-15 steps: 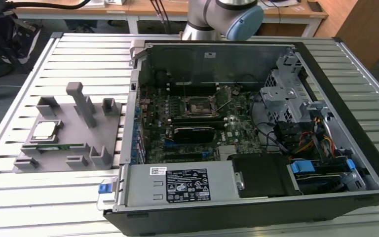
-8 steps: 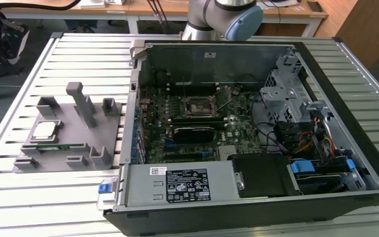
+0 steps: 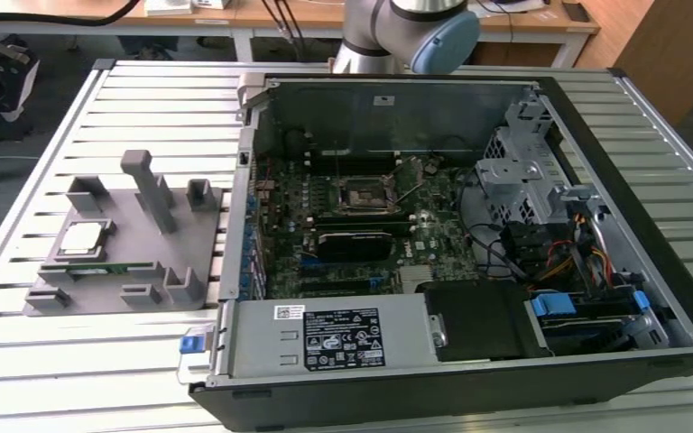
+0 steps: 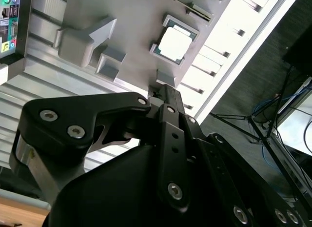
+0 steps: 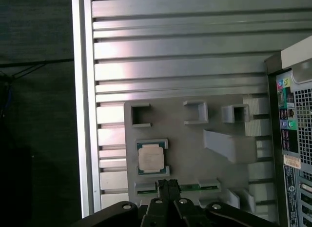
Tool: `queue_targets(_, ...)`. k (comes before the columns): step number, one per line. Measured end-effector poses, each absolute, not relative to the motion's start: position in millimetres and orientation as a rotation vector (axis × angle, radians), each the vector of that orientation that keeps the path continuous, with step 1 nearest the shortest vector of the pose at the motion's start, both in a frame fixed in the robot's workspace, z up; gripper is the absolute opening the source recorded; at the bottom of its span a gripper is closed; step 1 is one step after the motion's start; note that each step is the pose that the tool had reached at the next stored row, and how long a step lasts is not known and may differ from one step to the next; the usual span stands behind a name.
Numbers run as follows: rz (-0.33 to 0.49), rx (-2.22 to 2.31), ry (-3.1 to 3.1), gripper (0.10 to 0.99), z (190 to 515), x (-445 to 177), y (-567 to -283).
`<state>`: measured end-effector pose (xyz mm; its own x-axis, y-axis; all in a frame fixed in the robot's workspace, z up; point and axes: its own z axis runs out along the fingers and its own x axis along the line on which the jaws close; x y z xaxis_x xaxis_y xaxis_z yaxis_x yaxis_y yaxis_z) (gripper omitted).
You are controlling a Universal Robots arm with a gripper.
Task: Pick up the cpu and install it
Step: 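Pick up the cpu and move it towards the insertion slot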
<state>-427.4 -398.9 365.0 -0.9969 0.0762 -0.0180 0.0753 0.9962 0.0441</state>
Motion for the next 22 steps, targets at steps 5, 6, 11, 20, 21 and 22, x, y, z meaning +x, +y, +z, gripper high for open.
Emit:
queue_targets(5,0.063,0.119,3.125,0.106,360.4,-428.3,-398.9)
queue_targets(6,0.063,0.119,3.127,0.106,359.4,-428.3,-398.9)
queue_targets(11,0.062,0.115,3.135,0.106,352.3,-428.3,-399.5)
queue_targets(20,0.062,0.06,3.151,0.106,336.2,-428.9,-402.0)
queue_targets(21,0.062,0.06,3.151,0.106,334.4,-428.9,-402.0)
queue_targets(22,0.062,0.06,3.151,0.114,332.6,-428.9,-402.0)
